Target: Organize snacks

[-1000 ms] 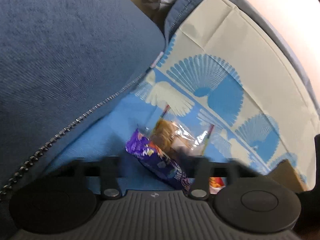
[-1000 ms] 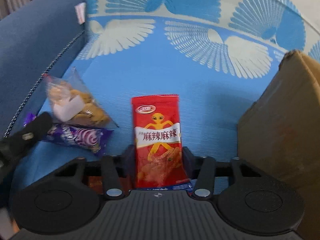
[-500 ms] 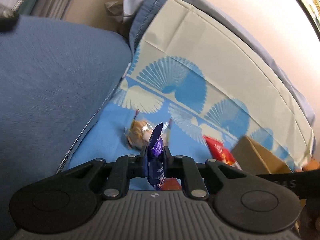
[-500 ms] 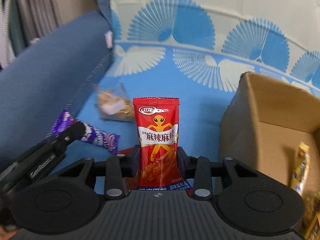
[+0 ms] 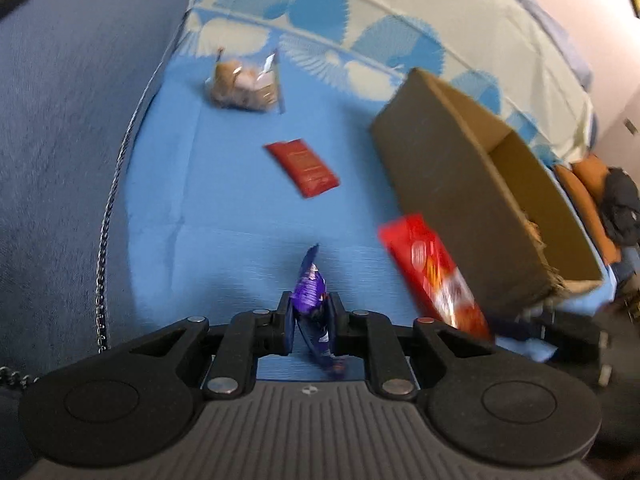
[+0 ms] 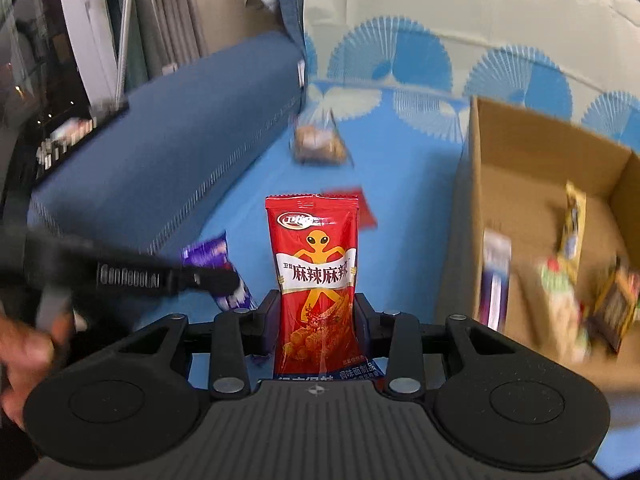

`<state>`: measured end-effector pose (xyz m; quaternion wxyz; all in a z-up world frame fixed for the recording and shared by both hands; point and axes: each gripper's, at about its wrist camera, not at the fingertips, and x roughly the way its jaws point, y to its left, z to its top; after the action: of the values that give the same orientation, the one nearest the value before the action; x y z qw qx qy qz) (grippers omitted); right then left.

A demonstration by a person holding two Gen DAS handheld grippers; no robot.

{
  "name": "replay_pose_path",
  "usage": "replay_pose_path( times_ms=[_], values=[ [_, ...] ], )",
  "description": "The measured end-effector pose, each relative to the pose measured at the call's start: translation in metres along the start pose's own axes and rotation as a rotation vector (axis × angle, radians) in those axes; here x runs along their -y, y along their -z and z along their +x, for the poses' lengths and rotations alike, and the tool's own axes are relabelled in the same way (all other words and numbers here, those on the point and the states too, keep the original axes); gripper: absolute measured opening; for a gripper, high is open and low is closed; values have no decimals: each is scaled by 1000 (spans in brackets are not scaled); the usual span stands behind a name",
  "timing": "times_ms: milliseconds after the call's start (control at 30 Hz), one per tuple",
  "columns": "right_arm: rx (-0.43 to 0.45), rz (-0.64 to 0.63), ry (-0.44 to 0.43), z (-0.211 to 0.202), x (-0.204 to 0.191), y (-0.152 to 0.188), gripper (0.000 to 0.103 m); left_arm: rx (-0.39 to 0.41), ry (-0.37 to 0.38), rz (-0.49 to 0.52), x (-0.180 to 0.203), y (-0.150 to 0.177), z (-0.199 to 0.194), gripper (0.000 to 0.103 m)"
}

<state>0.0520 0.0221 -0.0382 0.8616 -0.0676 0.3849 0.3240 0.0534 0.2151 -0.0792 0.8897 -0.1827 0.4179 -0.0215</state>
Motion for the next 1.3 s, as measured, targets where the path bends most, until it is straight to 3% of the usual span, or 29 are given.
replay_pose_path(
  times_ms=[267,333,400,467,667,867,1000,1133,1300],
  values=[
    [-35,-23,65,36,-9,31,39,10,-81,-131,-26,-9,25,28],
    [-33,-38,93,42,-9,32,40,11,-99,-138,-26,-10,23,35],
    [-52,-27,96,49,-7,33,40,20,-121,-140,-25,-10,21,55],
    [-67,-24,98,54,-6,36,41,37,-131,-131,-22,-9,18,61],
    [-73,-27,98,57,-7,38,47,39,-145,-4,2,-5,17,62],
    [-83,-3,86,56,-3,38,49,-57,-203,194,33,2,40,64],
    [-85,-10,89,58,-2,38,49,-24,-274,125,20,2,36,64],
    [-86,-9,90,59,-2,38,49,-13,-252,17,2,-2,27,64],
    [-84,0,90,60,-1,37,50,-23,-252,47,8,-1,27,64]
  ],
)
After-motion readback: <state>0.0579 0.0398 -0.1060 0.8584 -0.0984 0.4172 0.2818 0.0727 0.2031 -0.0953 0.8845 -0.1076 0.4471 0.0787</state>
